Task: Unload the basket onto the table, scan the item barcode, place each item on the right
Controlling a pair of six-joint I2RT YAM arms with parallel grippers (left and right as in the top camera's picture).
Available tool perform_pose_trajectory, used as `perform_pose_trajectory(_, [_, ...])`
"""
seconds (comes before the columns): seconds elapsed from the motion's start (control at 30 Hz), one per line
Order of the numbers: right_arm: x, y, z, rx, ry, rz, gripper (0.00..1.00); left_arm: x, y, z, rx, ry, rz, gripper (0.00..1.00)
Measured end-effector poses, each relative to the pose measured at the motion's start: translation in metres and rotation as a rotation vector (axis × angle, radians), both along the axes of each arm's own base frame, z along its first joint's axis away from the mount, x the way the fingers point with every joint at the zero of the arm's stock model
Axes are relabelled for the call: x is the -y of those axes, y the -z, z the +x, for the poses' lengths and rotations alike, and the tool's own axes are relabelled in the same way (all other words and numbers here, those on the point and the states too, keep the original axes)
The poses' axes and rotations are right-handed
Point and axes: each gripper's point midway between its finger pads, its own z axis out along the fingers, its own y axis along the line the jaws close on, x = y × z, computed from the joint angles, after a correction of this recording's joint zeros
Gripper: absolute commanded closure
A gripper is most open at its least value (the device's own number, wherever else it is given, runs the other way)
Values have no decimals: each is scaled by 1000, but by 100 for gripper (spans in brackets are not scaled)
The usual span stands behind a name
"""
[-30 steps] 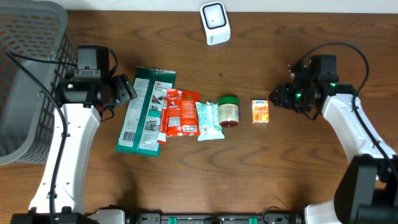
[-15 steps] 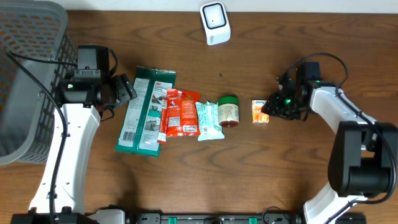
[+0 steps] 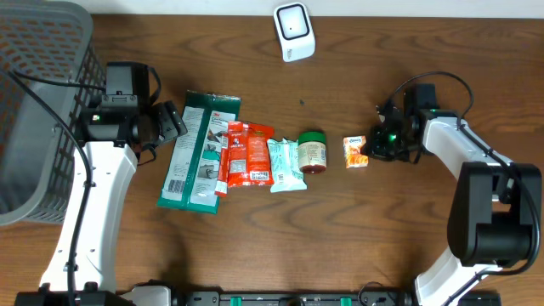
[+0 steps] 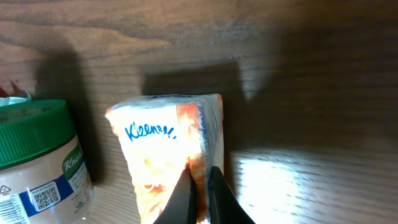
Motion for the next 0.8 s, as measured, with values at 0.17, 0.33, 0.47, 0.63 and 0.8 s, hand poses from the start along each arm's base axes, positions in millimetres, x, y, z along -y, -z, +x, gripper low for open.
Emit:
perform_pose_trajectory(0.17, [14,-24,3,73,4,-138,99,0,0,0,0,0,0,15])
perform_pose_trajectory(0.33, [16,-44,2,142,-37,-375,99,0,0,0,0,0,0,15])
perform_pose_trajectory(0.47, [6,-43,-3,174,-95,-570,99,0,0,0,0,0,0,15])
perform_pose_trajectory(0.63, [-3,-50,-6,237,-109,-765,99,0,0,0,0,0,0,15])
perform_pose_trajectory(0.8, [-14,-58,-7,295,-123,-868,99,0,0,0,0,0,0,15])
